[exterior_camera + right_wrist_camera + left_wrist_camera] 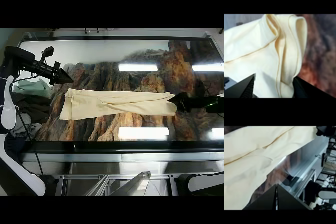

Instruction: Fold the shirts.

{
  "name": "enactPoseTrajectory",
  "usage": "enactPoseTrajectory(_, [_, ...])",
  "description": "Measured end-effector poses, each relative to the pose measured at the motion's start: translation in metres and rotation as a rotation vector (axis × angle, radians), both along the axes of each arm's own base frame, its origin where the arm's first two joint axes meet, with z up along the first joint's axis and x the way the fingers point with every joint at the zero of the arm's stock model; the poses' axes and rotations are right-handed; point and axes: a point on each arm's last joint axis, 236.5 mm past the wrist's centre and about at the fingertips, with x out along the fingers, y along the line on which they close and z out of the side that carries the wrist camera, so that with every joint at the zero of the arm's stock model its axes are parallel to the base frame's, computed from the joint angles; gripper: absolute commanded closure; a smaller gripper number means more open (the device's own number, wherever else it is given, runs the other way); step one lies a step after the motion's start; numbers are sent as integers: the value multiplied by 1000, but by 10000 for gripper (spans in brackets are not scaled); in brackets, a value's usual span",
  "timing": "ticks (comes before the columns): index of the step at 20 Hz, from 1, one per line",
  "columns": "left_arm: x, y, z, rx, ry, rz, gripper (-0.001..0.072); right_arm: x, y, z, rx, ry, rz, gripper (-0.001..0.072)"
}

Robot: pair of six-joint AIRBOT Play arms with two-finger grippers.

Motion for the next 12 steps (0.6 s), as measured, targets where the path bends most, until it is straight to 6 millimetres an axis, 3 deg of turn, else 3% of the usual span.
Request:
enactPoseTrajectory(1, [2, -12, 0, 3, -11, -5, 693, 1, 8, 1, 13, -1, 15, 225])
enactPoseTrajectory(4, [5, -54, -7, 8, -40, -35, 691, 10, 29, 0, 23, -13, 70, 664])
enactPoseTrajectory(8, [-1, -112, -41, 19, -26, -91, 695, 34, 53, 28, 53, -93, 127, 691])
enactPoseTrajectory(12, [-18, -168, -89, 37, 17, -151, 695, 41, 49, 64, 66, -163, 148, 692])
